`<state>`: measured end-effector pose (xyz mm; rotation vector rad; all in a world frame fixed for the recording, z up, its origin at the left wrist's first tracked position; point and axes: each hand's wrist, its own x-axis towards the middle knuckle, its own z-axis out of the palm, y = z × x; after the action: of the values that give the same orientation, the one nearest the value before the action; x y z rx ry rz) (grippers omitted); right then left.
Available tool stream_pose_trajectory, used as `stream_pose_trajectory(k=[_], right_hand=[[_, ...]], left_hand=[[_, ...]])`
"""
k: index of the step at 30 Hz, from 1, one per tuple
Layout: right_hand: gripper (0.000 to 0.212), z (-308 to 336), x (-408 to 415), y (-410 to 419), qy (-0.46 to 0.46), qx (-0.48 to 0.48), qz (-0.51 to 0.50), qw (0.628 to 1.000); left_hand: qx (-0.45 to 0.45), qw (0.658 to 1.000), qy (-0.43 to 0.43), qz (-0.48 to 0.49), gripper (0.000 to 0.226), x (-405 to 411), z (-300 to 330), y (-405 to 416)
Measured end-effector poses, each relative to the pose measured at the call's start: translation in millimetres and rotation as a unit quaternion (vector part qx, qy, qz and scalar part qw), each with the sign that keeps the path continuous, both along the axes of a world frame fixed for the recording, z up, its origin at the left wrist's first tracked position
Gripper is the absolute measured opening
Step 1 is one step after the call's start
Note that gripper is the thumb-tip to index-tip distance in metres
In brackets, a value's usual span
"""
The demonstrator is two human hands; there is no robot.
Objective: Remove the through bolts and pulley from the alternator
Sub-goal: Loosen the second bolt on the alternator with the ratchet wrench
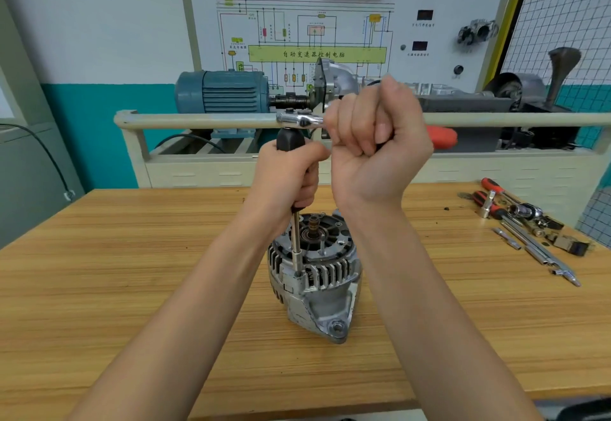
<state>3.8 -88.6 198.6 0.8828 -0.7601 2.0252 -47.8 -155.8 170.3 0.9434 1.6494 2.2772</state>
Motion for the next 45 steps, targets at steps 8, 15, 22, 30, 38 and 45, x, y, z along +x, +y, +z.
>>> stream_pose_trajectory(k=[8,15,22,30,38,45], right_hand=[[0.046,-5.2,3.4,-15.6,0.029,0.031,-0.131,0.991],[0.048,9.7,-5.5,22.4,-0.097,-0.092,0.196,0.971],[0.047,6.1,-4.1,16.0,-0.073,-0.082,0.184,0.977],[0.038,-6.1,1.3,-28.7,0.038,0.039,-0.198,0.979],[0.051,8.4,1.0,-0.7,-0.042,-0.002,0.075,0.996],[0.053,10.3,-4.6,15.4,-0.091,-0.107,0.193,0.971]], left_hand=[[0.02,0.993,0.021,0.115,0.039,6.1,-2.7,5.8],[-0.013,0.993,0.025,-0.114,0.038,-4.7,4.1,-13.1],[-0.001,0.98,-0.013,-0.198,0.037,-6.5,4.1,-15.6],[0.021,0.992,0.022,0.125,0.034,5.8,0.9,3.0],[0.014,0.999,0.019,-0.045,0.035,-1.2,1.9,-13.6],[-0.013,0.989,-0.01,-0.15,0.037,-3.0,7.0,-16.6]])
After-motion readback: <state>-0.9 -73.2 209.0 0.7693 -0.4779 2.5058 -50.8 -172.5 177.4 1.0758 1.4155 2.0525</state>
